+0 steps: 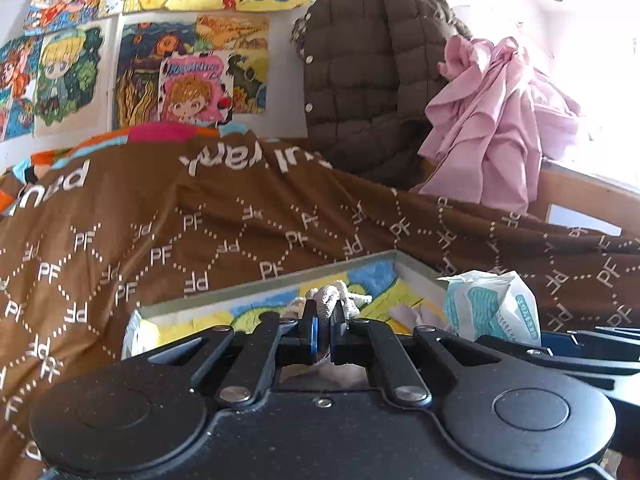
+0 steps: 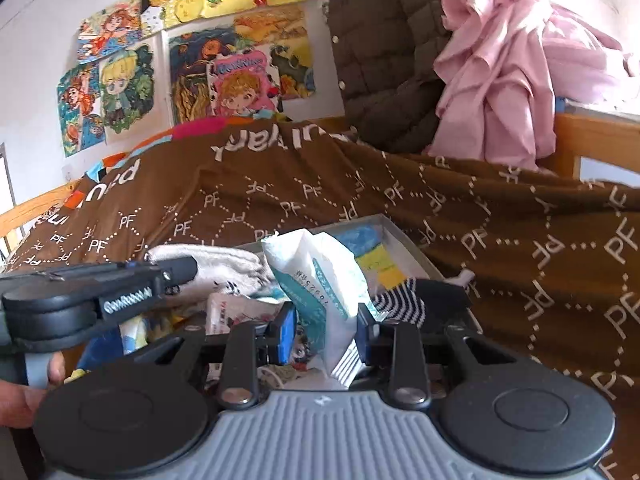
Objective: Organize soft objects
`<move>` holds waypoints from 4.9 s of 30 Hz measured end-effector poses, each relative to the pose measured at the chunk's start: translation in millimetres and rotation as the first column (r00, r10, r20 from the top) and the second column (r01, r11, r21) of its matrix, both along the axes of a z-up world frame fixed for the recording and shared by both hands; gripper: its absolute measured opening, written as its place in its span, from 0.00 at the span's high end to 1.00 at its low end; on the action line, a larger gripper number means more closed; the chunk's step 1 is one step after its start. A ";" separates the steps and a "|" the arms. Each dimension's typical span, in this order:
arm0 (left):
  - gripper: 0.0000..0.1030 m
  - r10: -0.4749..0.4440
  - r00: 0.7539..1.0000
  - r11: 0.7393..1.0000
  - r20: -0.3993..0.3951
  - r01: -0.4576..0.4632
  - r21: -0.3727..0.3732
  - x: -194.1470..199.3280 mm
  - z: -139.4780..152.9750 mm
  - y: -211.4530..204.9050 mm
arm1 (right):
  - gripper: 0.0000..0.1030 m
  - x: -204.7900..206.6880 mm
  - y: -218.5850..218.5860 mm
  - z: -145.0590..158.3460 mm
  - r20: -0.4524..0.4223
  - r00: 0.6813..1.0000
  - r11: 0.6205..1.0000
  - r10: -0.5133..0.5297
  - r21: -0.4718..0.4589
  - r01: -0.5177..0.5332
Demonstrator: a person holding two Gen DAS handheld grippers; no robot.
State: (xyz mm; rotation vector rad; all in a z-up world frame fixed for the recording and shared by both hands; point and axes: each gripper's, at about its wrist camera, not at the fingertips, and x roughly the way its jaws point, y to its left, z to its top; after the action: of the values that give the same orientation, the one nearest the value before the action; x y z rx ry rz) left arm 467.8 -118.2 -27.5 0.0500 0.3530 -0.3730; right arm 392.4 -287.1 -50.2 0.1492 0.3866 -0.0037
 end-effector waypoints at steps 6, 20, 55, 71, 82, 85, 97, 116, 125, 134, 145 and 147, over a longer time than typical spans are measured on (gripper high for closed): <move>0.95 0.004 1.000 1.000 -0.021 -0.004 -0.014 1.6 -8.8 5.8 | 0.66 0.5 5.7 -2.7 -0.021 1.000 1.000 0.005 0.004 -0.005; 0.90 0.006 0.996 1.000 -0.084 -0.007 -0.016 14.9 -22.6 10.7 | 0.63 16.6 1.2 -11.1 -0.131 0.991 0.998 0.019 0.056 -0.012; 0.01 0.236 0.971 0.943 -0.028 -0.236 -0.234 -63.3 12.7 68.9 | 0.01 -40.1 -7.8 38.9 0.020 0.998 0.993 -0.064 0.096 0.062; 0.01 0.372 0.926 0.904 -0.062 -0.377 -0.201 -197.1 58.6 95.8 | 0.00 -155.0 20.0 83.1 0.106 0.994 1.000 0.002 0.006 -0.002; 0.01 0.430 0.898 0.874 -0.088 -0.439 -0.209 -265.1 64.0 114.7 | 0.00 -204.8 21.2 88.5 0.136 0.991 0.999 -0.015 0.034 0.010; 0.01 0.439 0.894 0.872 -0.086 -0.447 -0.201 -274.4 66.3 115.9 | 0.00 -214.8 20.4 82.9 0.124 0.992 0.999 -0.023 0.034 0.019; 0.01 0.448 0.891 0.880 -0.078 -0.454 -0.137 -298.9 59.6 113.3 | 0.00 -234.5 22.9 71.9 0.114 0.993 0.999 -0.041 0.010 0.040; 0.01 0.441 0.898 0.897 -0.015 -0.441 -0.045 -310.0 23.0 118.1 | 0.00 -264.8 48.4 43.7 0.084 0.996 0.994 0.004 -0.113 0.006; 0.01 0.432 0.900 0.901 -0.057 -0.434 -0.026 -305.2 -2.8 123.3 | 0.00 -252.0 62.2 22.4 0.059 0.998 0.980 -0.014 -0.199 0.026; 0.01 0.417 0.906 0.908 -0.073 -0.418 -0.004 -298.2 -17.3 124.2 | 0.00 -240.4 63.6 6.8 0.004 1.000 0.985 -0.001 -0.175 0.002; 0.01 0.428 0.900 0.903 -0.087 -0.430 -0.005 -295.9 -22.4 126.2 | 0.00 -237.5 63.5 5.0 -0.014 1.000 0.987 0.013 -0.162 -0.015; 0.01 0.429 0.899 0.902 -0.086 -0.431 -0.005 -296.1 -22.4 126.4 | 0.00 -237.1 63.4 4.7 -0.016 1.000 0.987 0.015 -0.158 -0.017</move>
State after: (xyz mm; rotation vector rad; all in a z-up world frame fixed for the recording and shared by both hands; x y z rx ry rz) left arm 171.7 8.2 -49.9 -0.0678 0.4298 0.0612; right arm 155.3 -223.7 -45.5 -0.0110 0.4011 -0.0197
